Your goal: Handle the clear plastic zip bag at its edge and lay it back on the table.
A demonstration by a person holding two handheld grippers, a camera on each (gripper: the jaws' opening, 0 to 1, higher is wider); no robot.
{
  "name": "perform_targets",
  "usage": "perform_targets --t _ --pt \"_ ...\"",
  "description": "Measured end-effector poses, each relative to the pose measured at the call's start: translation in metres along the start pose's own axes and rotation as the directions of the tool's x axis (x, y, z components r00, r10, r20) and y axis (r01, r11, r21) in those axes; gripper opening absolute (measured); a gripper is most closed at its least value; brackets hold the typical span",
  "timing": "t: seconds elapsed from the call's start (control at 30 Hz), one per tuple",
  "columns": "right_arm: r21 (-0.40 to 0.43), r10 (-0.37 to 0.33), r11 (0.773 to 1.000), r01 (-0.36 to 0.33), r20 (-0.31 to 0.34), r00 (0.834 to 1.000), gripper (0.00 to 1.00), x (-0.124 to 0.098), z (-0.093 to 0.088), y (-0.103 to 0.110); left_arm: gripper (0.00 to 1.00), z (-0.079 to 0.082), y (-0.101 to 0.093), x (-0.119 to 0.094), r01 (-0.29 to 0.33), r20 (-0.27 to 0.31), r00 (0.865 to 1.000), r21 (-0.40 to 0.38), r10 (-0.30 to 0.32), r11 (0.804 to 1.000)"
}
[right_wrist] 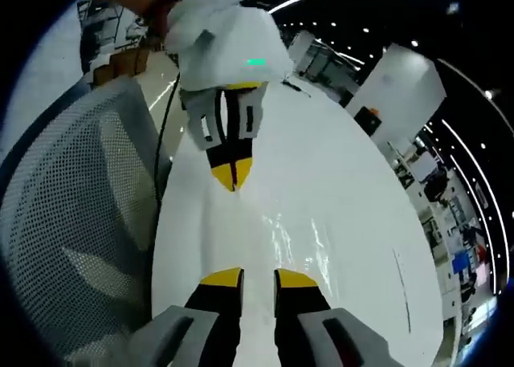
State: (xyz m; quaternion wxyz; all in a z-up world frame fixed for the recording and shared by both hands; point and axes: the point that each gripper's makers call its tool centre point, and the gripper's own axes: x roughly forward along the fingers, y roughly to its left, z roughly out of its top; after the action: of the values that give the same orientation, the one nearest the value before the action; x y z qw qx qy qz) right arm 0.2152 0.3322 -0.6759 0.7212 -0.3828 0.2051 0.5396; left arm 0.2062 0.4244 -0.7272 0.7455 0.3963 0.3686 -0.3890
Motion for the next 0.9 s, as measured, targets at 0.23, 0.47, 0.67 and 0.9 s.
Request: perform_targets --t 0.23,0.47,0.67,0.9 --pt "0.026 -0.058 0.998 0.057 0.017 0.998 0.16 -0.006 0.012 -0.032 0.00 0.008 -0.001 -0.005 -0.016 0.022 1.000 0.003 0.016 1.000" --pt "0.031 -0.010 0.999 0.010 -0.003 1.000 0.16 0.008 0.007 -0.024 0.00 0.013 0.000 -0.008 -0.021 0.029 0.999 0.022 0.020 1.000" --pt "-0.055 0.029 0.998 -0.033 -0.074 0.997 0.15 0.023 -0.006 -0.003 0.00 0.014 0.002 -0.008 -0.024 0.036 0.999 0.026 0.023 0.999" --pt "-0.033 0.059 0.998 -0.062 -0.096 0.994 0.13 0.032 -0.012 0.015 0.00 0.017 -0.003 -0.012 -0.025 0.042 0.999 0.043 0.024 0.999"
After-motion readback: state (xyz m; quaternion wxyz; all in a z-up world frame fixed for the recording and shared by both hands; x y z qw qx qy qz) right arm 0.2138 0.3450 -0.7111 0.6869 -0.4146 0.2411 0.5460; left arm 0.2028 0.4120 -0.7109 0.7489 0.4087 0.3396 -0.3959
